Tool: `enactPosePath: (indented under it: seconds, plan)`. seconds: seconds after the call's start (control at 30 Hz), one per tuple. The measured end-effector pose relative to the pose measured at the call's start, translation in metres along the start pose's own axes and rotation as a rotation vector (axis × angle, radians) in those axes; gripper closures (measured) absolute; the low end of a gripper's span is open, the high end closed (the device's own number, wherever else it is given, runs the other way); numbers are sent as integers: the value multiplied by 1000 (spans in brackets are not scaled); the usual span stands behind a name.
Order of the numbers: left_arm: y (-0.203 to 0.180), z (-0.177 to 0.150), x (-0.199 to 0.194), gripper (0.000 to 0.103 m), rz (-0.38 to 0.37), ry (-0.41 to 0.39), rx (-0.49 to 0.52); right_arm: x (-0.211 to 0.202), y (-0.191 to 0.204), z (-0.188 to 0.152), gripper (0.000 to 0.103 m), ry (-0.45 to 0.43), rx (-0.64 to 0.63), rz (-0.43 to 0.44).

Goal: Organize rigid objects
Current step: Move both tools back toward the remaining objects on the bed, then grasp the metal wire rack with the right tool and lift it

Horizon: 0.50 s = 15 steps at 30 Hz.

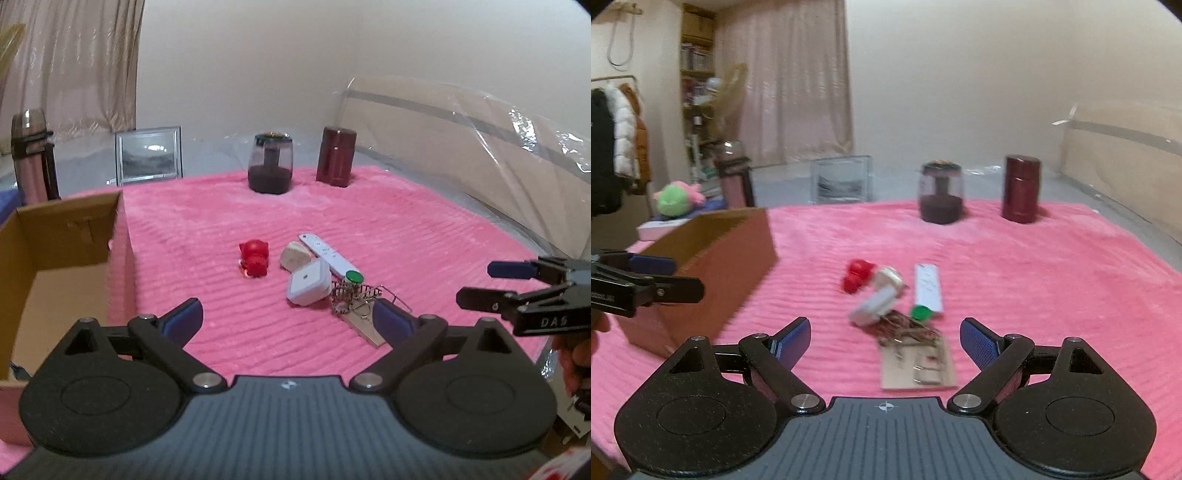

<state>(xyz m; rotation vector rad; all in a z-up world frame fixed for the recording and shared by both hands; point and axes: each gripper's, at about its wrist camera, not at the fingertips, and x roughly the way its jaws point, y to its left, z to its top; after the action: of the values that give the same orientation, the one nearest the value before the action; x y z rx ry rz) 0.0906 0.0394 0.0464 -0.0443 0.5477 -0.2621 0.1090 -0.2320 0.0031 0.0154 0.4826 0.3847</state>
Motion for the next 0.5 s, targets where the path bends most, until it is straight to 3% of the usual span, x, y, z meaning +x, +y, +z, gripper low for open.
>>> enactPosePath:
  seconds: [0.27, 0.5]
  plan:
    - [-9, -15, 39, 7, 63, 18, -26, 35, -24, -28, 18, 36, 46, -42]
    - [-12, -25, 74, 7, 75, 53, -30, 72, -36, -37, 18, 63, 48, -46]
